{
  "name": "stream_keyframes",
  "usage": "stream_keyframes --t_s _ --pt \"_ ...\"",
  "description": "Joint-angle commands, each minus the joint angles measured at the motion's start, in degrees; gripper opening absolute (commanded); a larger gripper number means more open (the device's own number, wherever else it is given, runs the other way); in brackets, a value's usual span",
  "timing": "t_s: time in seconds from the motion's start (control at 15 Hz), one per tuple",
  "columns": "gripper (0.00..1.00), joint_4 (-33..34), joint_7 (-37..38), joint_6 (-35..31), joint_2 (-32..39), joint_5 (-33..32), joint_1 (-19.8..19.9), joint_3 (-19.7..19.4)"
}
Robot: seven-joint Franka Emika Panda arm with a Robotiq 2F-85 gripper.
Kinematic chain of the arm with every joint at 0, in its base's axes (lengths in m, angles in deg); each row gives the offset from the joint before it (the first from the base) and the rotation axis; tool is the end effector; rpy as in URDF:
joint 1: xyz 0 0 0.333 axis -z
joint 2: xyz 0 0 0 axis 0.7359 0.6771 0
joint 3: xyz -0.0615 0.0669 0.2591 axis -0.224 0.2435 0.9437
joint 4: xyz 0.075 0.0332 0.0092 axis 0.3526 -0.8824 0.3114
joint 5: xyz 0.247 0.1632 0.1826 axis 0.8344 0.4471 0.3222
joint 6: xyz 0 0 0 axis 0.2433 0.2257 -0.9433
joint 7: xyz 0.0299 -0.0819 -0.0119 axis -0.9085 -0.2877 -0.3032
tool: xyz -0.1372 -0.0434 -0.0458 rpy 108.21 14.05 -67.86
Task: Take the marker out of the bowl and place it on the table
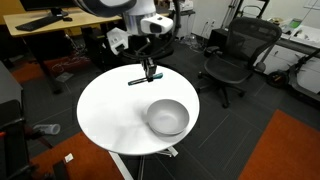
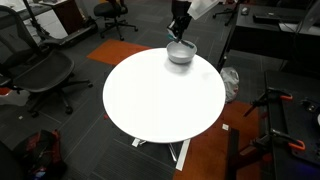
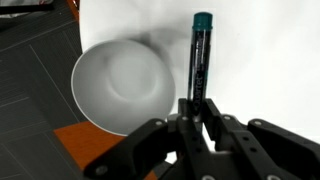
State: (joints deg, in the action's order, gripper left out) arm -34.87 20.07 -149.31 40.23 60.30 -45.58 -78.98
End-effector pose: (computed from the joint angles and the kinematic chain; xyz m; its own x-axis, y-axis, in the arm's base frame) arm 0.5740 -0.1084 0.2539 0.9380 -0.3189 0.1358 -0.3330 -0.9378 0.0979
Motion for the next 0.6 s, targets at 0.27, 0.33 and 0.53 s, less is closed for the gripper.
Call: stream_keyframes --t_s 0.27,0.33,0.53 --pt "0.05 -18.91 12.36 -7.48 -8.74 -6.11 -6.21 0.58" --pt "0.05 -20.52 13.27 -8.96 -8.86 -6.76 -6.53 0.47" --pt "0.05 -24.29 15.65 -12.78 -7.97 -8.58 -7.18 -0.04"
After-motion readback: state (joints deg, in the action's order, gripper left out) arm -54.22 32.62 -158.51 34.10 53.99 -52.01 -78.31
